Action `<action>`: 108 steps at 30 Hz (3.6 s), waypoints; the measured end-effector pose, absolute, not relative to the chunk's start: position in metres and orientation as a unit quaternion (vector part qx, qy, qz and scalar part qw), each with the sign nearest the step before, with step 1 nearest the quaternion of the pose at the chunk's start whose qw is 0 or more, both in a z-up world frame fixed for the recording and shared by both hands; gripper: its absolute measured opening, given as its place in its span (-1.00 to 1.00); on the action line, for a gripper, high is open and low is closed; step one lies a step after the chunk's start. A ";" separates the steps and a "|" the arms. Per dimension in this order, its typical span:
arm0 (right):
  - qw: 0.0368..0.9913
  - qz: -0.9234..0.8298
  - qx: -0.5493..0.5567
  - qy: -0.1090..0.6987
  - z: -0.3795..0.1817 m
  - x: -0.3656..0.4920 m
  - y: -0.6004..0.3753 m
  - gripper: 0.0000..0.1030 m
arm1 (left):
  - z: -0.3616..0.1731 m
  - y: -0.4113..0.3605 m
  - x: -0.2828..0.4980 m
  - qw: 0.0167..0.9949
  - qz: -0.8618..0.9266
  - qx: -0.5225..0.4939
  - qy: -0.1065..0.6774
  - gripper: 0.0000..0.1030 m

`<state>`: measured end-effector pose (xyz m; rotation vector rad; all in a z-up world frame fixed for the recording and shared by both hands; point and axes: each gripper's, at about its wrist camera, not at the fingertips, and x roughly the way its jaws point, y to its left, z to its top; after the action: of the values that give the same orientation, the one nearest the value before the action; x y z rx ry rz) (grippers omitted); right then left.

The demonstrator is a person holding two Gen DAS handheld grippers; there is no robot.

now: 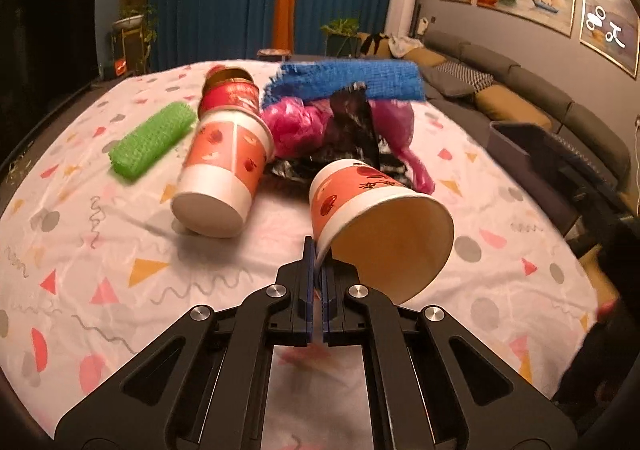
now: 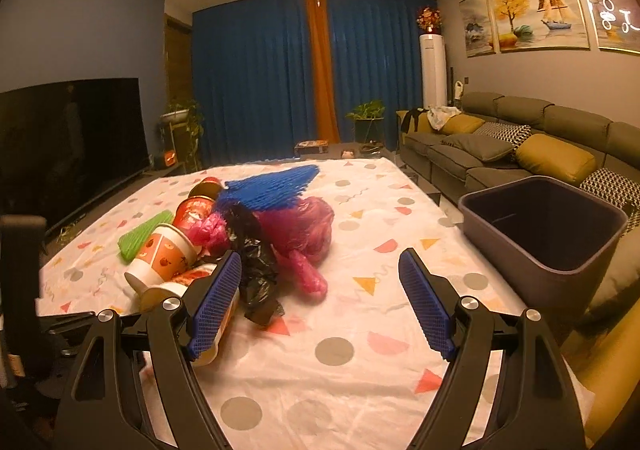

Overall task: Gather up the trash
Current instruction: 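Grasp the black plastic bag with the right tool while the left tool holds the cup, then carry the paper cup and black bag over the grey bin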

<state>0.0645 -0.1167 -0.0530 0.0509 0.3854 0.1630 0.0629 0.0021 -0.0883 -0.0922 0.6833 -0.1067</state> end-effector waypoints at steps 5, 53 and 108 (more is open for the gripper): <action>0.975 0.088 0.024 0.204 -0.056 0.080 -0.108 0.53 | -0.061 0.026 0.048 0.952 -0.038 -0.068 0.296 -0.97; 0.971 0.135 0.032 0.192 -0.016 0.065 -0.124 -0.96 | -0.018 0.056 0.040 0.968 -0.002 -0.078 0.239 -0.97; 0.990 -0.060 0.073 0.104 0.002 0.055 -0.288 -0.96 | 0.021 -0.176 0.118 0.964 -0.177 0.016 0.200 -0.97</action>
<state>0.0548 -0.2877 0.0015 0.1458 0.2082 -0.1210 0.1178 -0.1762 0.0212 0.0317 0.4051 -0.3574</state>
